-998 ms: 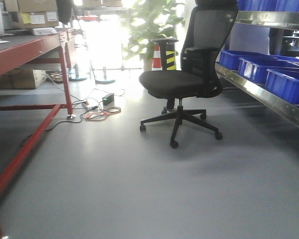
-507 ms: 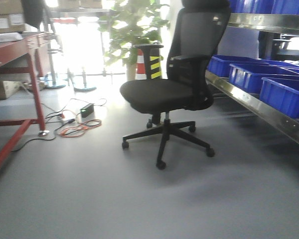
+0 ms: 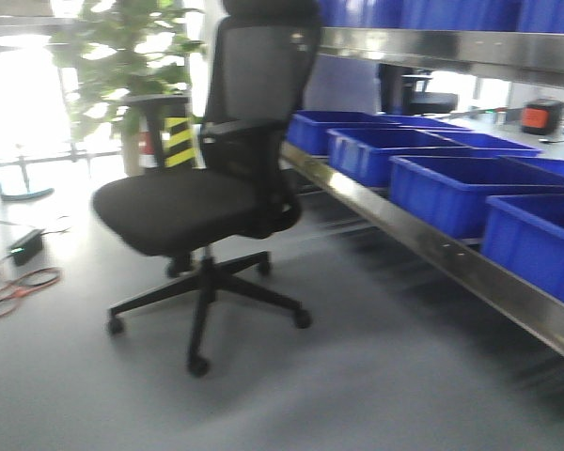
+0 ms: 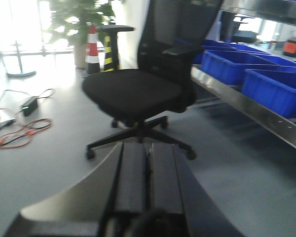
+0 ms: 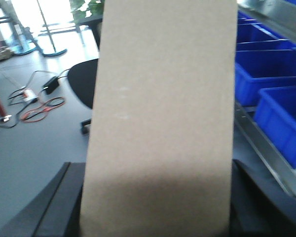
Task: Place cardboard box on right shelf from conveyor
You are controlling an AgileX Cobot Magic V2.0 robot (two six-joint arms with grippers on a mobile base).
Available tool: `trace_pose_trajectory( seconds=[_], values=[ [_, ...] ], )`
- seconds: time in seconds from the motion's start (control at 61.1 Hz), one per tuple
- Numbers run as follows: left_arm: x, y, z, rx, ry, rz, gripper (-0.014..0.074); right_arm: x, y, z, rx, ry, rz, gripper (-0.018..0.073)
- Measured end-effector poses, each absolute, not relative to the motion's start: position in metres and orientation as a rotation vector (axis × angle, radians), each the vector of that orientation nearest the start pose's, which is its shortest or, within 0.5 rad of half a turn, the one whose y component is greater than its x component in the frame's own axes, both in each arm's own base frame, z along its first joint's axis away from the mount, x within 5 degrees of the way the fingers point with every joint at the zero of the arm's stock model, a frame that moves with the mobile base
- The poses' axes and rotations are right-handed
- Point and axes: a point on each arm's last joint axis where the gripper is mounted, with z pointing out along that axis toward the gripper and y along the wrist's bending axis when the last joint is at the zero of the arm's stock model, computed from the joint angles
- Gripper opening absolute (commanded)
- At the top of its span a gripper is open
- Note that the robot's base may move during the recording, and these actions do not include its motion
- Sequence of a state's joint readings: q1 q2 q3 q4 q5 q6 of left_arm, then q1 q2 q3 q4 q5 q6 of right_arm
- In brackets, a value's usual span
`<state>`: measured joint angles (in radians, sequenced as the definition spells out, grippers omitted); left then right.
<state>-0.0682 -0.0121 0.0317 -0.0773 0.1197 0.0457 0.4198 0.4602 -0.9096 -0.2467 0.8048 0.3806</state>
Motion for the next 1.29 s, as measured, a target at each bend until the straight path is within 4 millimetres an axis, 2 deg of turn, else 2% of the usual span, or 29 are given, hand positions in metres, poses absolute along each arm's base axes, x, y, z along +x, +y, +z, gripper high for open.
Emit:
trace_pose_trajectory(
  seconds=[1.293],
  values=[
    [0.0565, -0.0047, 0.1923, 0.037, 1.623, -0.084, -0.0116, 0.0568, 0.0078, 0.4076, -0.068, 1.827, 0.282, 0.014]
  ],
)
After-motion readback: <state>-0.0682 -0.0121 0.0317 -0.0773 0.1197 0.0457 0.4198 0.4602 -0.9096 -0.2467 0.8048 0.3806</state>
